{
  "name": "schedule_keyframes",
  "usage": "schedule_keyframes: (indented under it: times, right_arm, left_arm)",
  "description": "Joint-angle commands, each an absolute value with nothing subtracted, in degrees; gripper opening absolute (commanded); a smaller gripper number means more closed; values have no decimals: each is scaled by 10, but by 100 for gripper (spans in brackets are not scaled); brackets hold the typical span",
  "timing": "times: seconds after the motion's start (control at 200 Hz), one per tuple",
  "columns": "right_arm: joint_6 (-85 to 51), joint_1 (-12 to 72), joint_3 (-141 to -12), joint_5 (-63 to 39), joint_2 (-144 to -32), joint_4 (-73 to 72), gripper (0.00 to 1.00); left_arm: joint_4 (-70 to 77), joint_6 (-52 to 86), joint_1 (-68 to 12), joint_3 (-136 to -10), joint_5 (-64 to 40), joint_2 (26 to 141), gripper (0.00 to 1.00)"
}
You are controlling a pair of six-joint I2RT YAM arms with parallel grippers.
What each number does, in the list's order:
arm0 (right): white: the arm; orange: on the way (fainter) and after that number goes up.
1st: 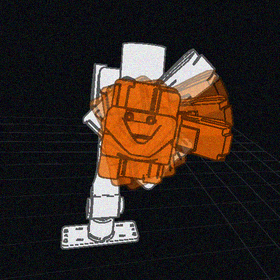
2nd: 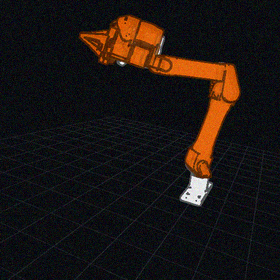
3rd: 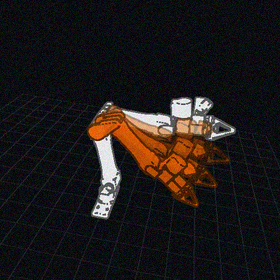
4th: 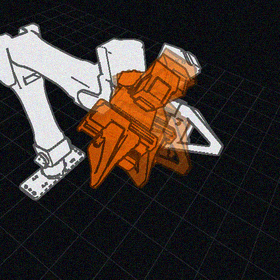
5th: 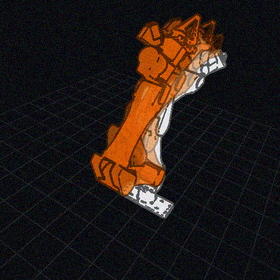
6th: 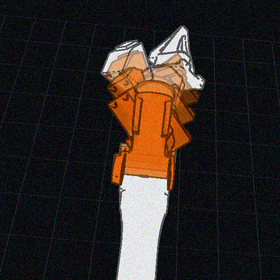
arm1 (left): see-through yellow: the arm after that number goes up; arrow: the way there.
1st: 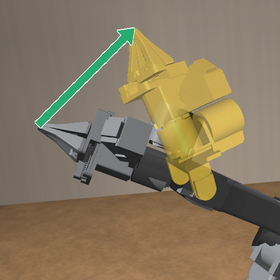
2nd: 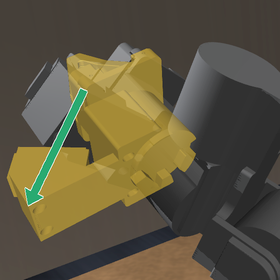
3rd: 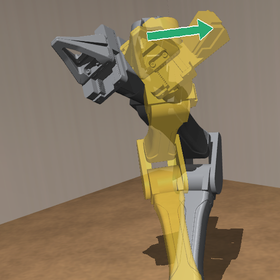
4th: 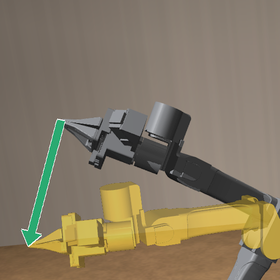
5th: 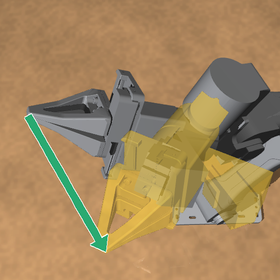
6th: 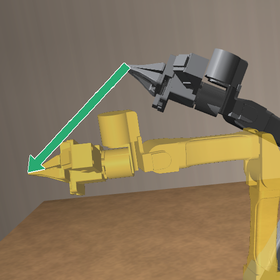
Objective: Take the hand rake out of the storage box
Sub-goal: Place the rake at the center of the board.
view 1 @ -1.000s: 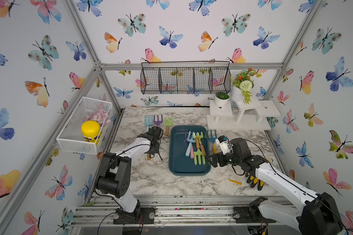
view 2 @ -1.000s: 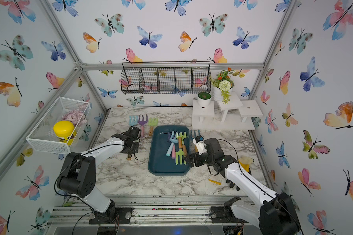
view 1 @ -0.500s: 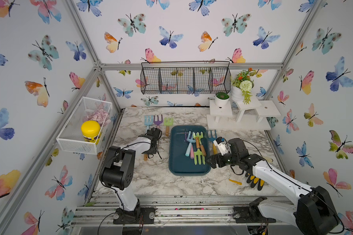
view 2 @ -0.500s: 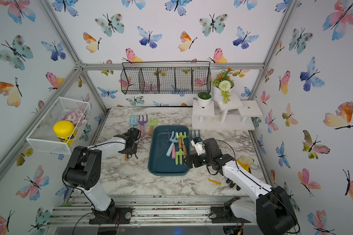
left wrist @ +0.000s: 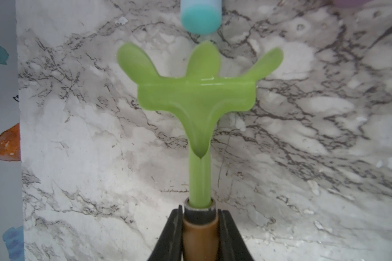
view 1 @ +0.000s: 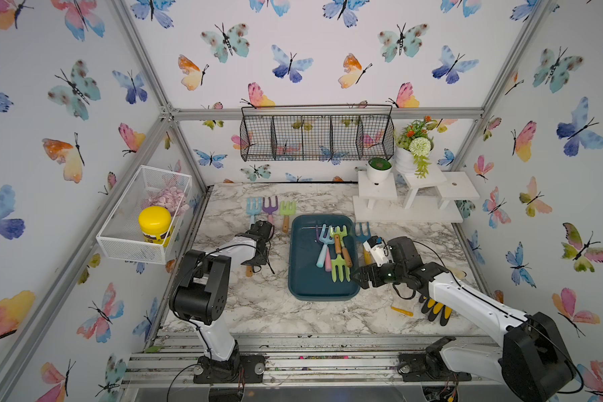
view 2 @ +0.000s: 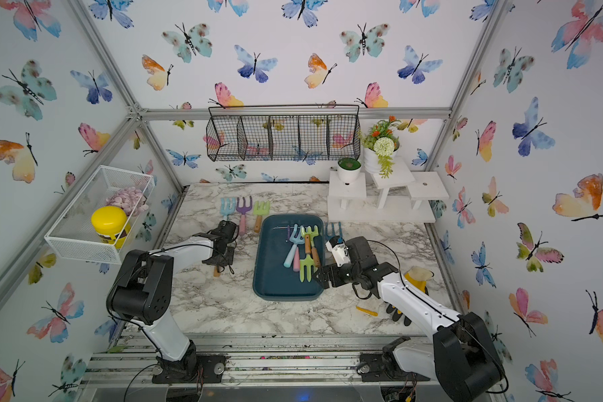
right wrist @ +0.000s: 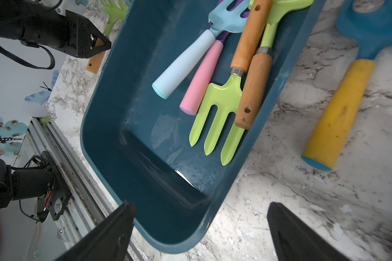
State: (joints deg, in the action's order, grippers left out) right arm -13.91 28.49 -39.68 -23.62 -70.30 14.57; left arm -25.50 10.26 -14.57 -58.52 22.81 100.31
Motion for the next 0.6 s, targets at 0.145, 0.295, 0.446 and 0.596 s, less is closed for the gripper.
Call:
schedule_keyframes:
  times: [0.145, 0.295, 0.446, 0.596]
  right_arm:
    - [-139, 287, -399, -243, -689, 149, 98]
    - [-138, 287, -397, -243, -685, 148, 98]
    - [-139, 287, -394, -241, -680, 144, 98]
    - [-138, 287, -393, -242, -681, 142, 98]
  left_arm:
    - [-260, 97, -142, -584, 200, 990, 27]
    - [-267, 104, -138, -585, 200, 991, 32]
    - [-268, 109, -135, -582, 212, 975, 39]
    - [-260, 106, -134, -578, 202, 954, 48]
